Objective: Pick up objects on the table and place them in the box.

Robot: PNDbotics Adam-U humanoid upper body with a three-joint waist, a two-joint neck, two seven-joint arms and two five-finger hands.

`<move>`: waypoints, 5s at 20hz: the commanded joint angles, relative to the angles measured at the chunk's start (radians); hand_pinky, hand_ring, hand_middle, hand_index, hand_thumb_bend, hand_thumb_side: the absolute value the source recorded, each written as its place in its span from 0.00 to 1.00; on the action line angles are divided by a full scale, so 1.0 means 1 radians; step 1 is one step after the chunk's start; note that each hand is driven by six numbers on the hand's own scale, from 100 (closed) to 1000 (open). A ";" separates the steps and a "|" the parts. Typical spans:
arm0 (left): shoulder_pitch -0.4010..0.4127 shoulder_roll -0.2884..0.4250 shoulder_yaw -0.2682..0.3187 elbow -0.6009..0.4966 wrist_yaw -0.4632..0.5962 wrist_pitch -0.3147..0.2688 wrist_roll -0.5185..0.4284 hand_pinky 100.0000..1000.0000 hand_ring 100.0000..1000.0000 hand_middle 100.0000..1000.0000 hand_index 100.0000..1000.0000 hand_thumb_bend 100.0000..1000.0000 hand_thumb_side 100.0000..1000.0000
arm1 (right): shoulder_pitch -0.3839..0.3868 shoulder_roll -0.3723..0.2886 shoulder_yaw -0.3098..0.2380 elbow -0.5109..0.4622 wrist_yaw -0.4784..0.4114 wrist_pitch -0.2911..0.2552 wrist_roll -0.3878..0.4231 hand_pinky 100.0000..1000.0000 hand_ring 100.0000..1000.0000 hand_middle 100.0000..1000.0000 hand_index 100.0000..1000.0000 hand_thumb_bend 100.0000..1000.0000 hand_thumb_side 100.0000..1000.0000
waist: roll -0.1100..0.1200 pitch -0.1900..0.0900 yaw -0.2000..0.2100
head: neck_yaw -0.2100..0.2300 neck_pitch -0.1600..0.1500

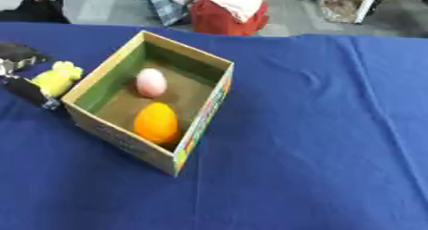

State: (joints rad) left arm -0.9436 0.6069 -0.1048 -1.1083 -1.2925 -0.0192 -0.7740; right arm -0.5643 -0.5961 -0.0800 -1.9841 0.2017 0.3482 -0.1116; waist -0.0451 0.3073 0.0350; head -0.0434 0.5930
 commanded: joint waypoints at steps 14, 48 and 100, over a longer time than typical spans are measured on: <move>-0.034 -0.001 0.017 0.049 0.067 0.049 0.017 0.47 0.80 0.71 0.83 0.00 0.24 | 0.003 -0.005 -0.018 -0.016 0.006 0.012 -0.008 0.55 0.72 0.68 0.86 0.55 0.95 | -0.004 -0.003 -0.005 | 0.010 -0.016; -0.045 0.019 -0.030 -0.352 -0.170 0.264 0.537 0.00 0.21 0.04 0.11 0.00 0.08 | -0.015 0.028 -0.021 -0.016 0.019 0.046 -0.019 0.53 0.71 0.64 0.85 0.55 0.96 | 0.012 -0.026 0.005 | -0.033 0.008; 0.014 -0.249 -0.229 -0.446 -0.154 0.043 0.075 0.57 0.88 0.82 0.91 0.72 0.82 | -0.007 0.036 -0.029 -0.016 0.005 0.029 -0.051 0.53 0.71 0.63 0.84 0.52 0.96 | 0.016 -0.017 0.018 | -0.071 0.011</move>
State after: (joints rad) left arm -0.9151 0.3426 -0.3539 -1.5276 -1.4388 0.0201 -0.6807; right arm -0.5624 -0.5406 -0.0984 -1.9841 0.2093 0.3791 -0.1590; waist -0.0280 0.3089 0.0538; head -0.1102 0.6060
